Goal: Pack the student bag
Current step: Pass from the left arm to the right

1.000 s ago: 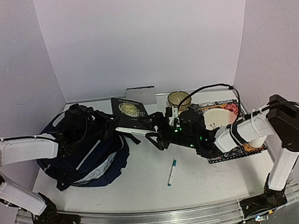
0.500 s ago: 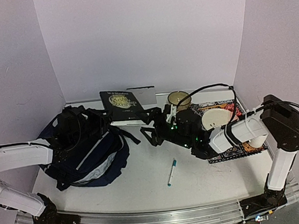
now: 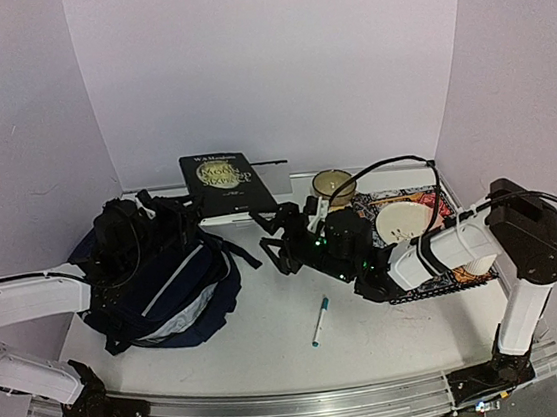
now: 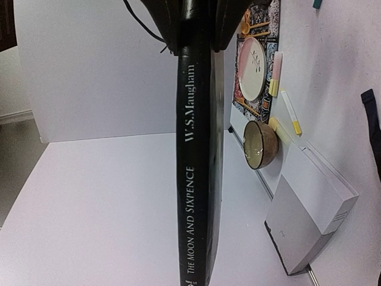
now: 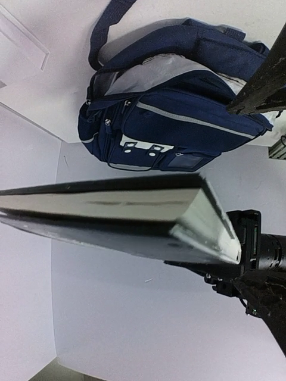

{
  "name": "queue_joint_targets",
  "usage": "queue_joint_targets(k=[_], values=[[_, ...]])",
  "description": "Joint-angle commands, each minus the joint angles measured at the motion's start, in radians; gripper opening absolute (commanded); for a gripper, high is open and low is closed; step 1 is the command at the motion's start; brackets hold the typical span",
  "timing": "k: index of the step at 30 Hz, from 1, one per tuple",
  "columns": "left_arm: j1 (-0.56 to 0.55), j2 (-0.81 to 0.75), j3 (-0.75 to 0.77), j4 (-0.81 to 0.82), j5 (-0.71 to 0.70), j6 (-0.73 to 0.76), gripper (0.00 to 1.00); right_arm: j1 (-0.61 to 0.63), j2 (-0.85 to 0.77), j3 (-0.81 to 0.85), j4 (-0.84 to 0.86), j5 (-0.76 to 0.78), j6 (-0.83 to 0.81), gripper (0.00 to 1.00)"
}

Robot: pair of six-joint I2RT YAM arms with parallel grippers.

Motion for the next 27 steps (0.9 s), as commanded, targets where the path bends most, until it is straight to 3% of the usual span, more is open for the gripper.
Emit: queue_joint_targets(k=[1,7,12,21,27], values=[[-0.017,-0.069,0.012,0.175,0.006,-0.025,0.0,-0.006,0.015,0.065,0.128,0.037,-0.053,0.9],[-0.046,-0.08,-0.002,0.179,0.007,-0.039,0.0,-0.018,0.038,0.109,0.16,0.046,-0.071,0.84],[-0.055,-0.106,-0.034,0.182,-0.008,-0.057,0.0,-0.019,0.04,0.129,0.194,0.058,-0.112,0.72],[-0.063,-0.149,-0.098,0.188,-0.033,-0.104,0.0,-0.02,0.045,0.144,0.25,0.055,-0.169,0.42],[-0.063,-0.195,-0.159,0.186,-0.065,-0.083,0.16,-0.024,0.03,0.117,0.282,0.04,-0.201,0.18]])
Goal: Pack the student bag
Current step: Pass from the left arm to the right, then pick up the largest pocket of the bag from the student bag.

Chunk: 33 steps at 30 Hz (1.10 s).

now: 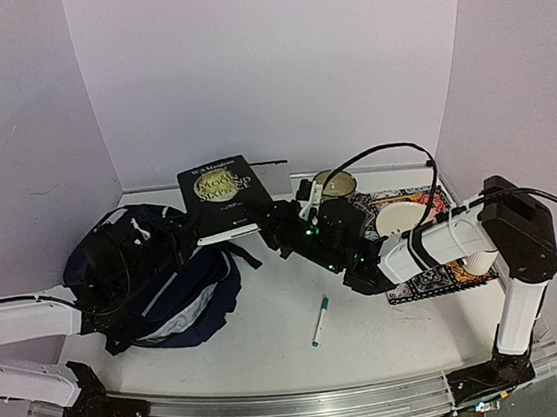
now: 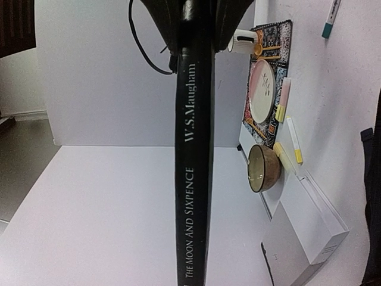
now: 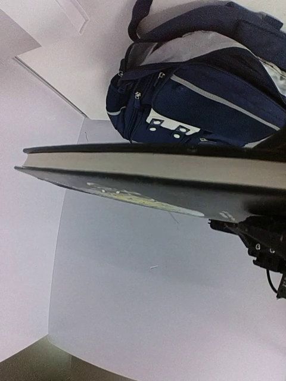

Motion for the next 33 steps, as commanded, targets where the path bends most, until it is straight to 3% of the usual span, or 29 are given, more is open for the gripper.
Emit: queue_joint_targets(k=[1,4,8,13,19,23,26,33], values=[[-0.001,-0.084,-0.038,0.144,-0.058,0.012,0.18,-0.013,-0.016,0.017,0.252,0.002,-0.09,0.14],[0.0,-0.106,-0.08,0.143,-0.091,0.028,0.28,-0.019,-0.018,0.018,0.255,-0.022,-0.101,0.05],[0.0,-0.129,-0.094,0.127,-0.103,0.146,0.41,-0.026,-0.035,-0.008,0.258,-0.039,-0.11,0.02],[0.002,-0.157,-0.092,0.045,-0.108,0.31,0.52,-0.053,-0.09,-0.078,0.258,-0.045,-0.119,0.0],[0.003,-0.176,-0.028,-0.19,-0.106,0.526,0.63,-0.09,-0.16,-0.167,0.246,-0.059,-0.112,0.0],[0.007,-0.143,0.073,-0.441,-0.113,0.675,0.69,-0.106,-0.206,-0.213,0.208,-0.064,-0.112,0.0],[0.007,-0.1,0.15,-0.629,-0.1,0.771,0.7,-0.12,-0.233,-0.245,0.19,-0.069,-0.113,0.0],[0.007,0.041,0.285,-0.889,-0.003,0.958,0.7,-0.147,-0.253,-0.28,0.162,-0.1,-0.108,0.0]])
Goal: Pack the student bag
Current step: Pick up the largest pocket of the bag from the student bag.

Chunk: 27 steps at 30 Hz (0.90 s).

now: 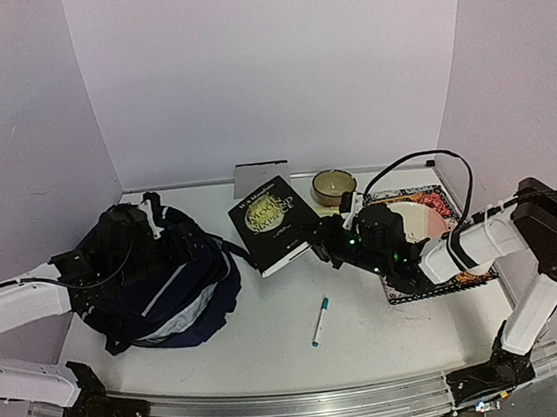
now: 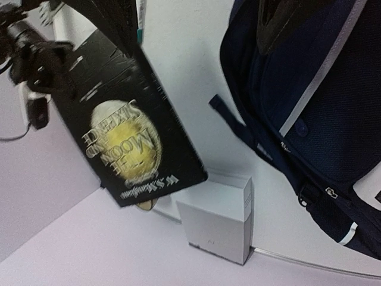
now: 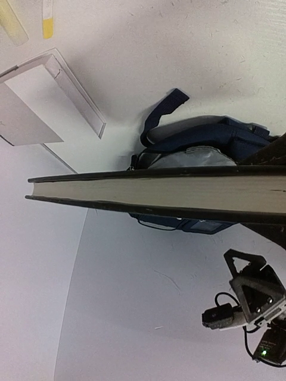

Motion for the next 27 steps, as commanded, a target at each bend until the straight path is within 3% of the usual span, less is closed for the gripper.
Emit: queue_joint_targets(k=[1,11,20,24,27], values=[[0.004,0.089,0.11,-0.264,0.079,0.178,0.7,-0.015,-0.069,0.007,0.284,-0.029,-0.017,0.0],[0.004,0.255,0.236,-0.471,0.154,0.267,0.7,-0.031,-0.111,-0.036,0.223,-0.049,-0.022,0.0],[0.003,0.424,0.311,-0.524,0.196,0.336,0.66,-0.039,-0.134,-0.055,0.187,-0.055,-0.026,0.0],[0.002,0.466,0.344,-0.554,0.191,0.355,0.55,-0.046,-0.144,-0.055,0.17,-0.063,-0.033,0.0],[0.002,0.473,0.355,-0.563,0.199,0.369,0.33,-0.048,-0.154,-0.046,0.137,-0.064,-0.047,0.0]])
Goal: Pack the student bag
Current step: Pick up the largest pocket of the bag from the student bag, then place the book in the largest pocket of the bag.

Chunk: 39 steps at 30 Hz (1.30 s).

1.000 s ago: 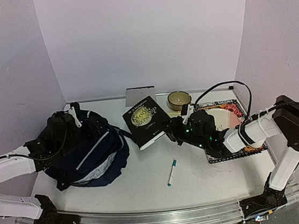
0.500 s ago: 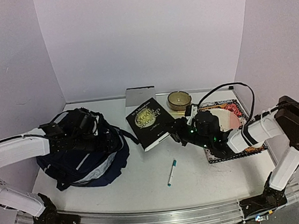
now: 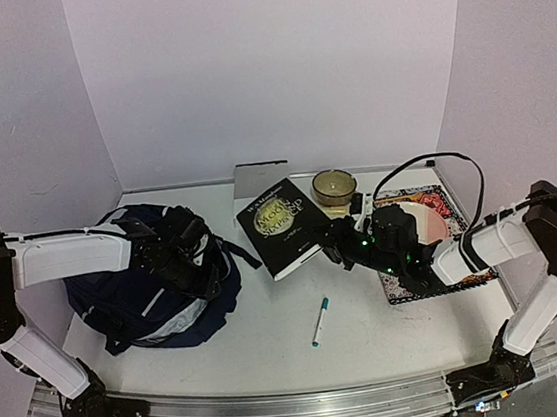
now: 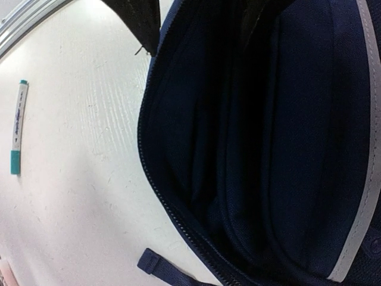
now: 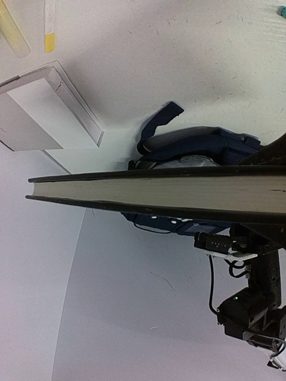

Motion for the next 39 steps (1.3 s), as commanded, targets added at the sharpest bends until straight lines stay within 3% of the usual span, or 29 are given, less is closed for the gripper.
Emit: queue_joint_targets(k=[1,5,7,21,29,39], values=[[0.002,0.004,0.061,-0.037,0.016,0.041,0.23,-0.009,-0.087,0.037,0.123,-0.008,-0.034,0.0],[0.002,-0.016,0.096,-0.061,0.016,0.044,0.04,-0.011,-0.096,0.072,0.042,-0.069,-0.048,0.0],[0.002,-0.04,0.131,-0.076,0.016,0.043,0.0,-0.011,-0.095,0.106,-0.03,-0.1,-0.058,0.0],[0.003,-0.141,0.41,-0.212,-0.093,0.066,0.0,-0.01,-0.053,0.218,-0.181,-0.309,-0.058,0.0],[0.003,-0.171,0.495,-0.213,-0.026,0.091,0.0,0.022,0.065,0.371,-0.179,-0.408,-0.036,0.0],[0.002,-0.182,0.54,-0.215,0.086,0.103,0.0,0.075,0.25,0.563,-0.134,-0.428,0.033,0.0]])
